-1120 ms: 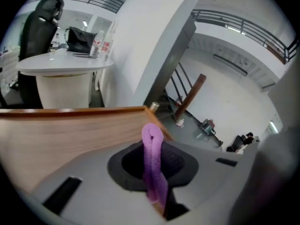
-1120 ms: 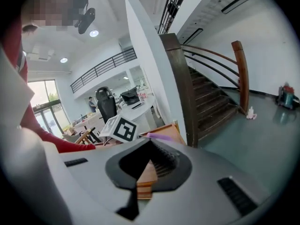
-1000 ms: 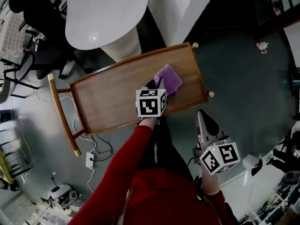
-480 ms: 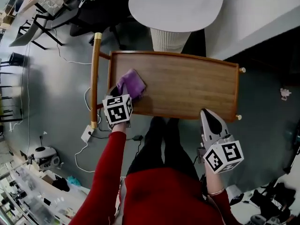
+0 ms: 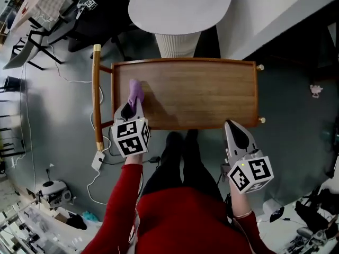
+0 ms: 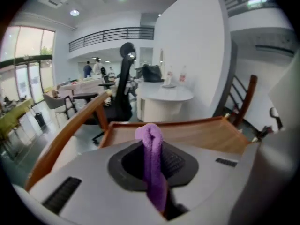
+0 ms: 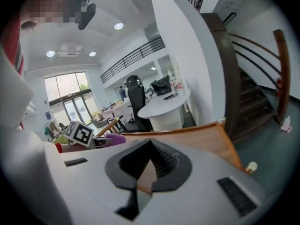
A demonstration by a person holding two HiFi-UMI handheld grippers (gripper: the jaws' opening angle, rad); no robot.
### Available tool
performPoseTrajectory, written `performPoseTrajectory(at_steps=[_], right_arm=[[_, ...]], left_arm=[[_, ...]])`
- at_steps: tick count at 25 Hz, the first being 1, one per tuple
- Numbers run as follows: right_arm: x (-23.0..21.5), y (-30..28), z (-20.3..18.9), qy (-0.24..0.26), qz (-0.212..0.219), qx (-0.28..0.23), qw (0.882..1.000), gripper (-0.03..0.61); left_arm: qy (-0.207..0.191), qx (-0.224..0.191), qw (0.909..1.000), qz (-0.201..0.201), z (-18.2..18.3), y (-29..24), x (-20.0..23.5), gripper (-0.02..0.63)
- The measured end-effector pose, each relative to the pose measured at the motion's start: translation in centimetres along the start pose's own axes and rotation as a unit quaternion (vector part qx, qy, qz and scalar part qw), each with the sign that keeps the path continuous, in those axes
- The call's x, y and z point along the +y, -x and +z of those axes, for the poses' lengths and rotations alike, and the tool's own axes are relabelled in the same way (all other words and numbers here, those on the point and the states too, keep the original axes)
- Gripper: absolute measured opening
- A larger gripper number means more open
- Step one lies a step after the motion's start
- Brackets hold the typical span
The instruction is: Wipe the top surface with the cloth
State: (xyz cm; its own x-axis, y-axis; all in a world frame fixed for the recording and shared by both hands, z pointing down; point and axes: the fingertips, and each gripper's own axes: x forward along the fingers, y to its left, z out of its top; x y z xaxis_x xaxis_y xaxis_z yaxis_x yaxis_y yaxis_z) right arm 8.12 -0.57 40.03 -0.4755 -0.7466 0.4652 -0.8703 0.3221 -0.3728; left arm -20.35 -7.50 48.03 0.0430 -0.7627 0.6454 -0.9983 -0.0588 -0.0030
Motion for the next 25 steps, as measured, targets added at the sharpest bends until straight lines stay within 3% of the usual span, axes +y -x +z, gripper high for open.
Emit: performPoseTrajectory(at_steps=[2,3,5,8,11,14,17,20,22,25], right_arm=[[-1.3,2.0,-0.2,-0.013,-0.037,-0.017,0.999,0.005],[-2.1,3.2,-0.4,-0.022,-0.059,-0.026,0.998,0.005],[-3.6,6.3,-0.7,-0.039,-0.103,-0.048,0.993,0.005],[-6.2,10.7,-1.1,-0.066,-0.174,-0.076,0.980,0.005],[-7.9,13.0,-2.0,-0.091,-0.220,-0.089,0.967,0.005],[-9.1,15.3,-3.4,-0.113,-0.249,-0.094,0.957,0.005],[-9.8,16.7,-3.9,-0.121,-0.255,-0.096,0.955,0.005],[-9.6,16.0,-3.4,-0.114,-0.236,-0.088,0.961,0.005],[-9.4,15.0,-3.1,-0.102,-0.206,-0.080,0.970,0.005],[-8.7,12.2,-2.3,-0.077,-0.142,-0.060,0.985,0.005]], left_arm=[[-0.006,-0.020,0.9949,-0.098,1.9,0.2,-6.8,0.049],[-0.009,-0.026,0.9881,-0.151,2.5,0.3,-11.0,0.049],[-0.011,-0.027,0.9675,-0.251,3.3,1.0,-19.6,0.049],[-0.012,-0.003,0.9263,-0.377,3.1,2.3,-32.0,0.049],[-0.019,0.026,0.8976,-0.440,1.7,3.1,-39.4,0.049],[-0.030,0.059,0.8844,-0.462,-1.1,3.9,-43.7,0.049],[-0.054,0.091,0.8860,-0.452,-4.3,3.6,-45.2,0.049],[-0.081,0.110,0.8990,-0.416,-6.5,2.0,-43.1,0.049],[-0.086,0.110,0.9148,-0.379,-7.3,0.8,-40.2,0.049],[-0.060,0.105,0.9452,-0.303,-7.3,-0.6,-33.1,0.049]])
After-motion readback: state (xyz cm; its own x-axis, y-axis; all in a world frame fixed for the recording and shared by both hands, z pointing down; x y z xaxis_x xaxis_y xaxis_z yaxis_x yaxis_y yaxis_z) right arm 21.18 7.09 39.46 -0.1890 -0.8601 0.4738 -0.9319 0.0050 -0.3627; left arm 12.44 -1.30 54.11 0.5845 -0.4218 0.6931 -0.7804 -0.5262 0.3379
